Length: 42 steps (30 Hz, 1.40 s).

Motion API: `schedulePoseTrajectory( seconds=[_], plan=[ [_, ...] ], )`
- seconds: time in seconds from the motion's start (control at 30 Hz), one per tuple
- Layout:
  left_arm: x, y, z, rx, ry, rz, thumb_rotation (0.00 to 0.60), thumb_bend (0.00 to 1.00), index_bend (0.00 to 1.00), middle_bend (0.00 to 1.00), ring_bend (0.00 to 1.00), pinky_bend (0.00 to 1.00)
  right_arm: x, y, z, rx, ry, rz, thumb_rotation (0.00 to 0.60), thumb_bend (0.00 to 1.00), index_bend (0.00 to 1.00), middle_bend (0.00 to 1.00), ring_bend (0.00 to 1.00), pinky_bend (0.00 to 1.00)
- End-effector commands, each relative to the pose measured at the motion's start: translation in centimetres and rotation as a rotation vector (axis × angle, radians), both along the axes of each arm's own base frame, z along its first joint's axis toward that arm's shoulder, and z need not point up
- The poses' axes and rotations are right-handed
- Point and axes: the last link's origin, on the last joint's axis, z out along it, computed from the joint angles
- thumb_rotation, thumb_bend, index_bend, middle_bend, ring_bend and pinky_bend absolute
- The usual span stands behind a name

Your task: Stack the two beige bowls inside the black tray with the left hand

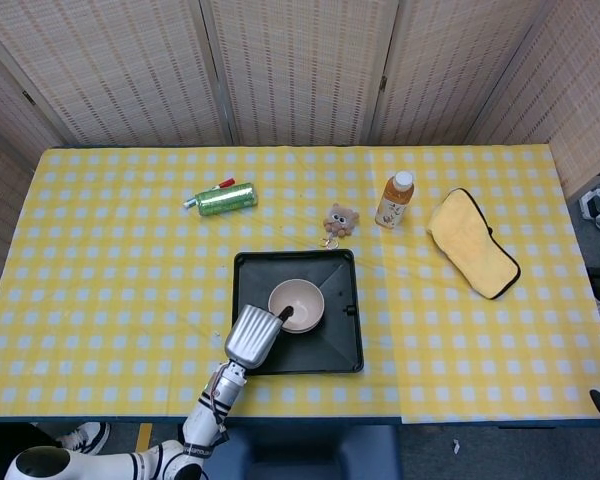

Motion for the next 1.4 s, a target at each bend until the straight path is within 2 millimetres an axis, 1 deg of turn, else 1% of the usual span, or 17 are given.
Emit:
schedulePoseTrajectory(
  seconds=[0.03, 0.13, 0.27, 0.37, 0.4, 0.43, 0.5, 0.53, 0.57, 0.63, 0.7, 0.77, 0.87, 0.93, 1.0, 1.17, 1.4],
  plan=[
    [0.0, 0.0, 0.2, 0.003, -0.002, 0.000, 0.600, 0.35, 0.32, 1.00, 1.00, 1.00, 0.0, 0.0, 0.1, -0.008, -0.002, -0.001, 0.600, 0.28, 0.00, 0.00, 0.00, 0.00],
    [0.0, -0.1, 0.9, 0.015, -0.010, -0.008, 0.600, 0.33, 0.31, 1.00, 1.00, 1.00, 0.0, 0.0, 0.1, -0.011, 0.001, -0.001, 0.600, 0.28, 0.00, 0.00, 0.00, 0.00],
    [-0.6, -0.4, 3.2, 0.059, -0.034, -0.015, 0.600, 0.31, 0.29, 1.00, 1.00, 1.00, 0.0, -0.2, -0.1, 0.003, 0.010, 0.003, 0.600, 0.28, 0.00, 0.00, 0.00, 0.00],
    [-2.5, -1.0, 6.8, 0.097, -0.039, 0.012, 0.600, 0.30, 0.28, 1.00, 0.99, 1.00, 0.2, -0.4, -0.4, 0.019, 0.022, 0.012, 0.600, 0.28, 0.00, 0.00, 0.00, 0.00],
    [-3.3, -1.3, 8.0, 0.101, -0.044, 0.030, 0.600, 0.30, 0.27, 0.98, 0.96, 1.00, 0.3, -0.5, -0.5, 0.024, 0.027, 0.013, 0.600, 0.28, 0.00, 0.00, 0.00, 0.00],
    [-4.0, -1.6, 9.2, 0.101, -0.048, 0.046, 0.600, 0.30, 0.27, 0.93, 0.89, 0.96, 0.4, -0.6, -0.7, 0.031, 0.031, 0.015, 0.600, 0.28, 0.00, 0.00, 0.00, 0.00],
    [-5.9, -2.8, 11.8, 0.076, -0.056, 0.085, 0.600, 0.30, 0.25, 0.72, 0.65, 0.77, 0.5, -0.8, -1.1, 0.048, 0.043, 0.013, 0.600, 0.28, 0.00, 0.00, 0.00, 0.00],
    [-6.8, -3.4, 12.9, 0.065, -0.056, 0.104, 0.600, 0.30, 0.22, 0.58, 0.51, 0.61, 0.5, -1.0, -1.4, 0.057, 0.047, 0.011, 0.600, 0.28, 0.00, 0.00, 0.00, 0.00],
    [-8.0, -4.3, 14.4, 0.071, -0.056, 0.134, 0.600, 0.30, 0.19, 0.40, 0.31, 0.39, 0.6, -1.2, -1.7, 0.069, 0.054, 0.010, 0.600, 0.28, 0.00, 0.00, 0.00, 0.00],
    [-9.9, -6.1, 16.6, 0.129, -0.050, 0.175, 0.600, 0.30, 0.16, 0.22, 0.12, 0.15, 0.8, -1.5, -2.1, 0.080, 0.065, 0.007, 0.600, 0.28, 0.00, 0.00, 0.00, 0.00],
    [-12.1, -8.4, 18.7, 0.211, -0.029, 0.179, 0.600, 0.30, 0.16, 0.14, 0.03, 0.04, 1.1, -1.9, -2.6, 0.087, 0.080, 0.006, 0.600, 0.28, 0.00, 0.00, 0.00, 0.00],
    [-14.2, -10.6, 20.3, 0.270, -0.036, 0.197, 0.600, 0.30, 0.16, 0.08, 0.00, 0.00, 1.4, -2.5, -3.2, 0.097, 0.092, 0.004, 0.600, 0.28, 0.00, 0.00, 0.00, 0.00],
    [-16.6, -12.9, 22.0, 0.311, -0.029, 0.240, 0.600, 0.30, 0.14, 0.01, 0.00, 0.00, 1.7, -3.2, -4.0, 0.115, 0.113, 0.003, 0.600, 0.28, 0.00, 0.00, 0.00, 0.00],
    [-17.7, -14.2, 23.0, 0.346, -0.068, 0.243, 0.600, 0.30, 0.13, 0.00, 0.00, 0.00, 2.0, -3.6, -4.7, 0.126, 0.141, 0.002, 0.600, 0.28, 0.00, 0.00, 0.00, 0.00],
    [-18.5, -15.2, 23.3, 0.349, -0.135, 0.272, 0.600, 0.30, 0.13, 0.00, 0.00, 0.00, 2.3, -3.9, -5.3, 0.138, 0.154, 0.002, 0.600, 0.28, 0.00, 0.00, 0.00, 0.00],
    [-19.2, -16.1, 23.4, 0.273, -0.083, 0.285, 0.600, 0.29, 0.11, 0.00, 0.00, 0.00, 2.9, -4.0, -5.8, 0.157, 0.160, 0.017, 0.600, 0.28, 0.00, 0.00, 0.00, 0.00],
    [-19.2, -16.1, 22.7, 0.218, -0.051, 0.303, 0.600, 0.29, 0.11, 0.00, 0.00, 0.00, 3.2, -3.5, -5.7, 0.154, 0.160, 0.049, 0.600, 0.28, 0.00, 0.00, 0.00, 0.00]
  ],
)
